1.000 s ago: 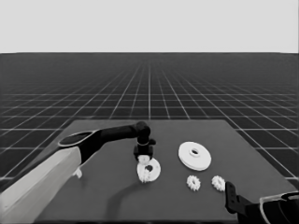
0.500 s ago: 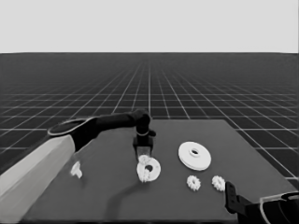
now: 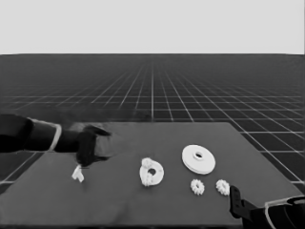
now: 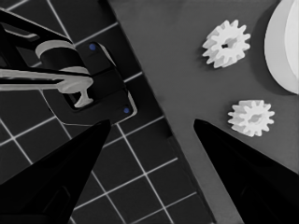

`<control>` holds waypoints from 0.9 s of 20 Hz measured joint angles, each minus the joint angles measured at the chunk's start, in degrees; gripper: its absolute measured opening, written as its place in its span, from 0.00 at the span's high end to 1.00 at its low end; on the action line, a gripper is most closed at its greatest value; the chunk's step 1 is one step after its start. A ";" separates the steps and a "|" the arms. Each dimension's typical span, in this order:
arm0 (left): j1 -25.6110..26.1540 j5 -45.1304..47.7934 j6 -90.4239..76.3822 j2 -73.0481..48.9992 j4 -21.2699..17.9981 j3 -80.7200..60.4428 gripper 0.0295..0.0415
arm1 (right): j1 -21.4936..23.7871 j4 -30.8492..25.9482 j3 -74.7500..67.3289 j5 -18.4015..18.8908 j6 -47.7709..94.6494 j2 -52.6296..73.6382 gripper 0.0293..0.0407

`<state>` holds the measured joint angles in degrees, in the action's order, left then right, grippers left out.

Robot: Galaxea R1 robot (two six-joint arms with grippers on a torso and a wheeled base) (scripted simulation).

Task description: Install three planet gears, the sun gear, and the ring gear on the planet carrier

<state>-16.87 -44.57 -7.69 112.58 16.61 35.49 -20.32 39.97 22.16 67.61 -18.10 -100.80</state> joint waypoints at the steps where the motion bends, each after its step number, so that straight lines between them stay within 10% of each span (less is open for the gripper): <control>1: -1.11 2.39 -5.11 -5.09 0.47 -4.79 0.23 | 0.00 0.00 0.00 0.00 0.00 0.00 0.19; 6: -2.61 5.58 -11.89 -11.58 1.11 -11.10 0.25 | 0.00 0.00 0.00 0.00 0.00 0.00 0.19; 7: -2.66 5.67 -12.10 -11.77 1.13 -11.29 0.25 | 12.21 -10.39 7.28 15.31 -27.51 -13.66 0.10; 8: -2.69 5.73 -12.23 -11.88 1.14 -11.40 0.25 | 16.70 -17.83 16.65 19.28 -43.73 -23.52 0.12; 16: -2.74 5.81 -12.40 -12.03 1.16 -11.55 0.25 | 18.87 -27.52 36.16 19.58 -58.71 -34.37 0.19; 18: -2.74 5.81 -12.41 -12.03 1.16 -11.55 0.25 | 9.90 -18.98 40.50 16.77 -56.75 -35.87 0.19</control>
<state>-19.61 -38.76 -20.10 100.55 17.77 23.94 -10.42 20.99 62.66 84.39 -74.85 -136.67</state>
